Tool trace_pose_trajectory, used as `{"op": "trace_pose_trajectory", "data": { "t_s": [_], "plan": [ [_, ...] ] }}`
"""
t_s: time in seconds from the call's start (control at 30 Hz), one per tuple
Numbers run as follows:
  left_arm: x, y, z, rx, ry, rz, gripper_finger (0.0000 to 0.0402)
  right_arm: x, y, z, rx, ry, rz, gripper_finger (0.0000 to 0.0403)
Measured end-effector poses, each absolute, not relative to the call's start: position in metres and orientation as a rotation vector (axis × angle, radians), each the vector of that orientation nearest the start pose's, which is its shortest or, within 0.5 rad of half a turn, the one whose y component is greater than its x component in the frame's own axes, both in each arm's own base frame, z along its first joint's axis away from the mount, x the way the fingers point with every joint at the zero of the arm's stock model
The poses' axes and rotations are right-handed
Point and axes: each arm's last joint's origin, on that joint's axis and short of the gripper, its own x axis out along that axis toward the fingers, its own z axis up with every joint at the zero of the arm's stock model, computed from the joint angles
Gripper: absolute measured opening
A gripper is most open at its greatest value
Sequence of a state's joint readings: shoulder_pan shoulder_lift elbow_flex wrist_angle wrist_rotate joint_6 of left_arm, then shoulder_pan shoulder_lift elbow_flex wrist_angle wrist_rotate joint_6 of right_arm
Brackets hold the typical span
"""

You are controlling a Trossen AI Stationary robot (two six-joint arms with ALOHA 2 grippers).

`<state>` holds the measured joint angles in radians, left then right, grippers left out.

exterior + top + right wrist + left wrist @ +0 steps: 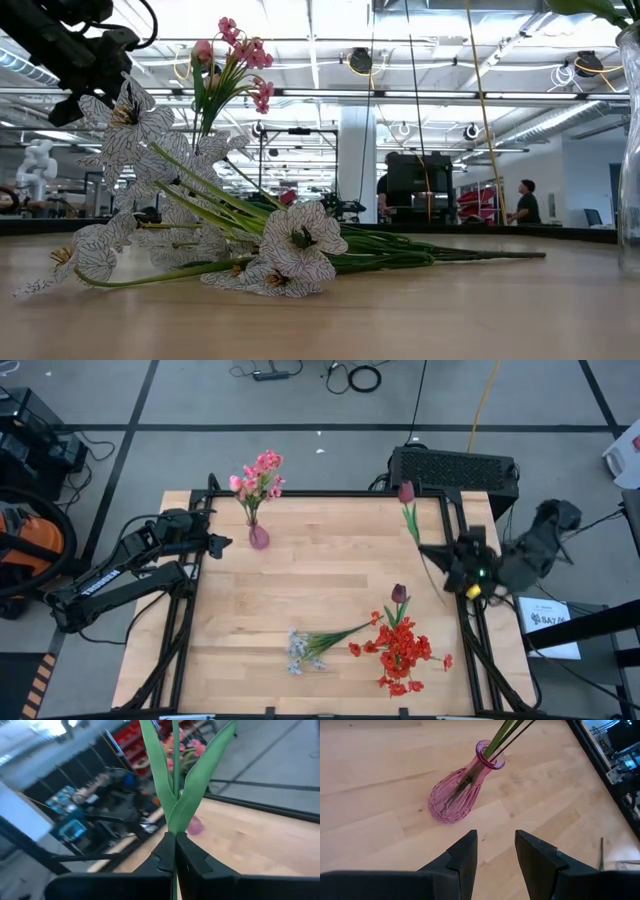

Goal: Sort flowers into vase by color
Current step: Put the red tulip into the transparent vase

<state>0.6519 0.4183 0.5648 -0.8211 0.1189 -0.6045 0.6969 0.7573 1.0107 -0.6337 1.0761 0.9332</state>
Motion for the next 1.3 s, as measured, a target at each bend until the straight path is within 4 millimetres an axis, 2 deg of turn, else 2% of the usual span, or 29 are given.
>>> {"op": "trace_pose_trajectory", "data": {
  "t_s": [0.23,0.43,0.67,0.97,1.17,1.3],
  "plan": [
    [0.072,0.050,0.246,-0.845,0.459,0.700,0.0139,0.101,0.100,0.354,0.630,-0.090,-0.417,0.0000],
    [0.072,0.050,0.246,-0.845,0.459,0.700,0.0139,0.092,0.133,0.335,0.589,-0.125,-0.410,0.0000],
    [0.072,0.050,0.246,-0.846,0.458,0.701,0.0139,0.102,0.162,0.311,0.598,-0.123,-0.394,0.0000],
    [0.072,0.050,0.246,-0.846,0.458,0.701,0.0139,0.111,0.175,0.297,0.609,-0.130,-0.410,0.0000],
    [0.072,0.050,0.246,-0.848,0.457,0.702,0.0139,0.111,0.175,0.300,0.567,-0.122,-0.412,0.0000],
    [0.072,0.050,0.246,-0.848,0.458,0.701,0.0139,0.110,0.171,0.310,0.541,-0.117,-0.415,0.0000]
  ]
}}
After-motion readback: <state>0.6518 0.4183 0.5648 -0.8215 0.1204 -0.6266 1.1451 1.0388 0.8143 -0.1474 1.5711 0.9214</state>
